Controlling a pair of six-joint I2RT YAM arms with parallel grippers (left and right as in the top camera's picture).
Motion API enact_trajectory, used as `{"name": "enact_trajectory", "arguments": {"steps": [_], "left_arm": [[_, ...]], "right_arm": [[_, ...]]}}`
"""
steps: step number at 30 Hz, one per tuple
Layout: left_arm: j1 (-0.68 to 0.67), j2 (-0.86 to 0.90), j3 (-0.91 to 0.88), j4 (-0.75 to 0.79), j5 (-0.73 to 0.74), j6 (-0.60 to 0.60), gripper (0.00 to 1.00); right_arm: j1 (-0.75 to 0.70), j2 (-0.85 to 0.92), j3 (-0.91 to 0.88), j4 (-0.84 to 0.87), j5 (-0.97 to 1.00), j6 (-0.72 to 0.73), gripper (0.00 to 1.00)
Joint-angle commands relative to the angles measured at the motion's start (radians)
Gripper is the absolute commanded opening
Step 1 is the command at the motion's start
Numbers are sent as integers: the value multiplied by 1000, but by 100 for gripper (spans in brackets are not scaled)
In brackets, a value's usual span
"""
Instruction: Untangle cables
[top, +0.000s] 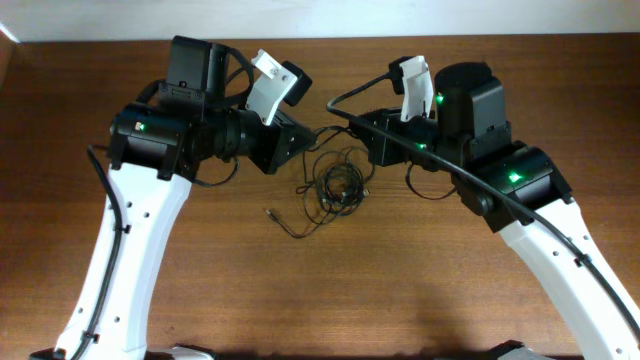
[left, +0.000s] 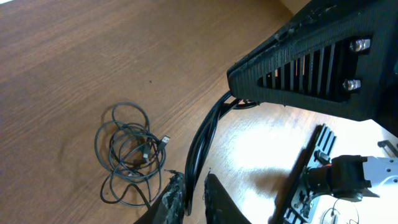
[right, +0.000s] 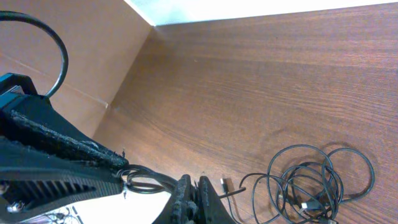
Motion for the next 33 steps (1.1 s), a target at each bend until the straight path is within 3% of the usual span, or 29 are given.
{"name": "enact_trajectory", "arguments": {"steps": [1,3,6,10,19,23,30,33], "left_arm": [[0,13,4,0,-6,16,9],[0,13,4,-1,-6,16,9],[0,13,4,3,-6,16,0],[3,13,5,26,-6,10,0],[211,-6,5,97,-6,-311,0],[301,-7,5,96,-6,-383,0],[323,-7,5,93,6,-393,0],[323,-7,5,93,108,-369,0]], "right_arm": [[-3,-1,14,3,-6,4,4],[-3,-1,14,3,-6,4,4],[-3,-1,14,3,-6,4,4],[-3,-1,14,3,-5,4,4],[-3,-1,14,2,21,5,4],[-3,-1,14,3,22,13,4],[-3,-1,14,5,21,16,4],[-3,-1,14,6,21,16,4]]}}
